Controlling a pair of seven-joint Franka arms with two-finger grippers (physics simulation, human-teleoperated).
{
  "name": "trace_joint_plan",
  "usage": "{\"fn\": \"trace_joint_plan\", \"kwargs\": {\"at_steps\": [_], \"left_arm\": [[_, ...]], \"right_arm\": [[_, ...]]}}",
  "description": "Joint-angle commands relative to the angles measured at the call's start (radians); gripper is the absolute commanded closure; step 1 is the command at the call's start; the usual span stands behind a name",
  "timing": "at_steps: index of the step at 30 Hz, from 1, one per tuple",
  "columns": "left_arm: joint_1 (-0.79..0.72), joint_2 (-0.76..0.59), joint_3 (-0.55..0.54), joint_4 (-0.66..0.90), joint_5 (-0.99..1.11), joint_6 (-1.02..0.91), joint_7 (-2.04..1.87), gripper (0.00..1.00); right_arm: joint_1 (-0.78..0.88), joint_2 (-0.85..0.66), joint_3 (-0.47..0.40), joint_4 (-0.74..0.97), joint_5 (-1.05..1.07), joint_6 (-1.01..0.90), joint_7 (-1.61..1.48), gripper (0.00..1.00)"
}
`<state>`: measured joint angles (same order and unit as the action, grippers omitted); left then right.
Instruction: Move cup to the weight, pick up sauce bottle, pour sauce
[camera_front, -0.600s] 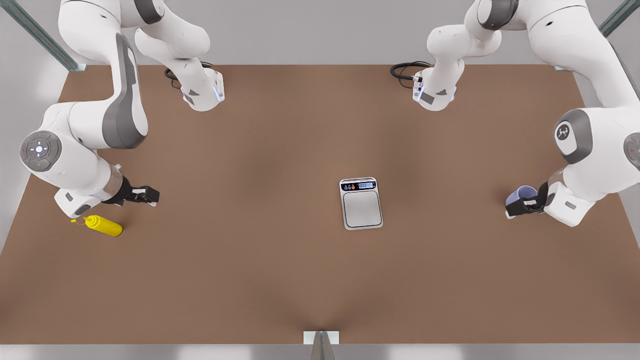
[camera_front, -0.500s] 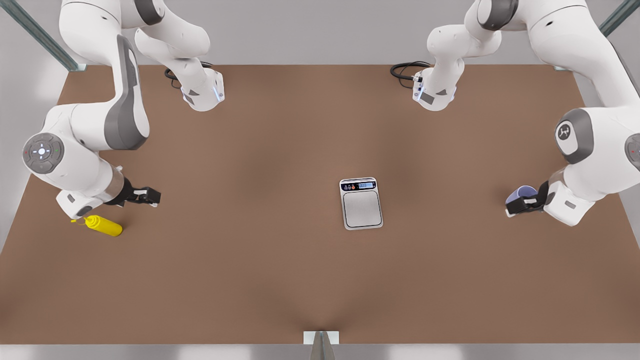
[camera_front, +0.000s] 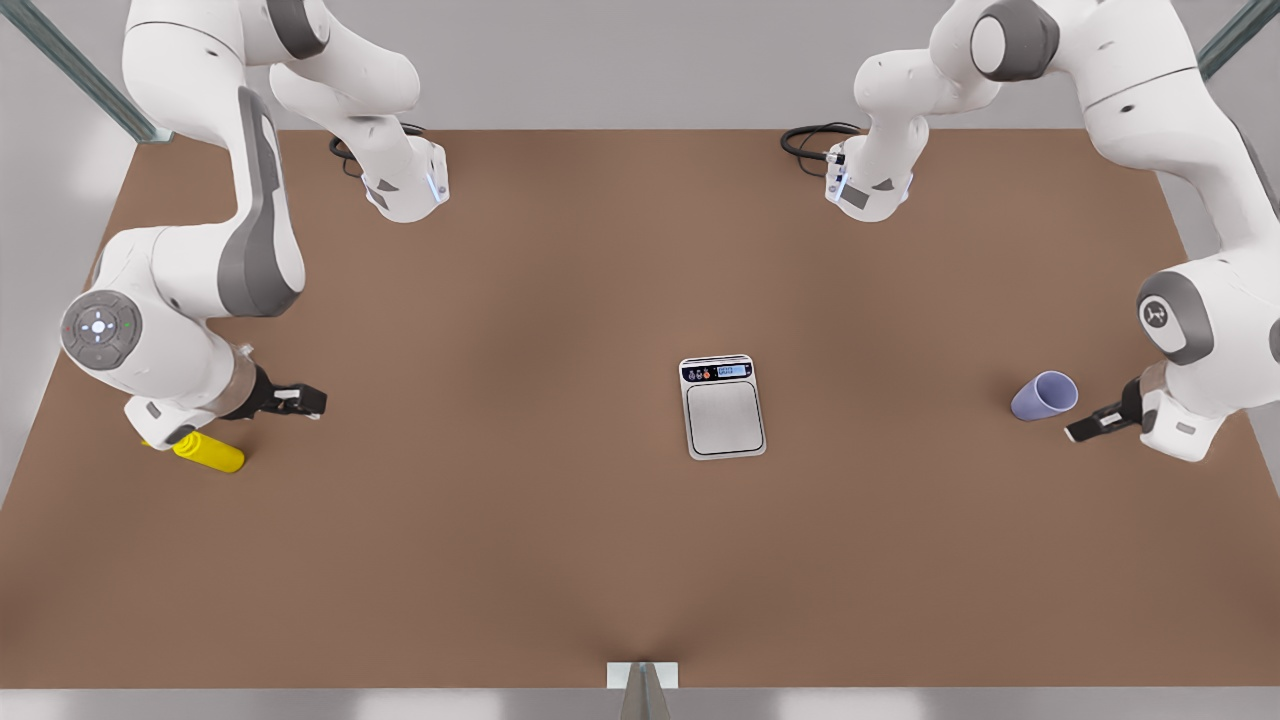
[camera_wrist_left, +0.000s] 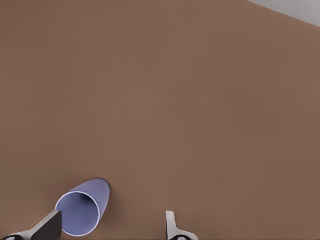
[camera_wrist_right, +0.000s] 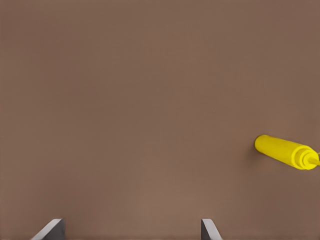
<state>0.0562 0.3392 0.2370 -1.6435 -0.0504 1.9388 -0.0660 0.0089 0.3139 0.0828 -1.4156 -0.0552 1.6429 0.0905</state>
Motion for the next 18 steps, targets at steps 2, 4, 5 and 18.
{"fn": "trace_joint_plan", "kwargs": {"at_steps": [2, 4, 5, 18], "left_arm": [[-0.001, -0.009, 0.010, -0.027, -0.009, -0.001, 0.000, 0.00], [-0.001, -0.035, 0.011, -0.088, -0.012, 0.003, 0.000, 0.00], [-0.001, -0.045, 0.011, -0.117, -0.012, 0.029, 0.000, 0.00], [0.002, -0.028, 0.146, -0.354, -0.043, 0.299, 0.132, 0.00]], "right_arm": [[0.002, 0.011, 0.000, 0.000, 0.000, -0.001, 0.000, 0.00], [-0.001, 0.017, 0.000, -0.002, 0.002, -0.003, 0.000, 0.00], [0.000, 0.017, -0.002, -0.003, 0.000, -0.003, 0.000, 0.00], [0.002, 0.039, 0.000, -0.008, -0.002, 0.006, 0.002, 0.00]]}}
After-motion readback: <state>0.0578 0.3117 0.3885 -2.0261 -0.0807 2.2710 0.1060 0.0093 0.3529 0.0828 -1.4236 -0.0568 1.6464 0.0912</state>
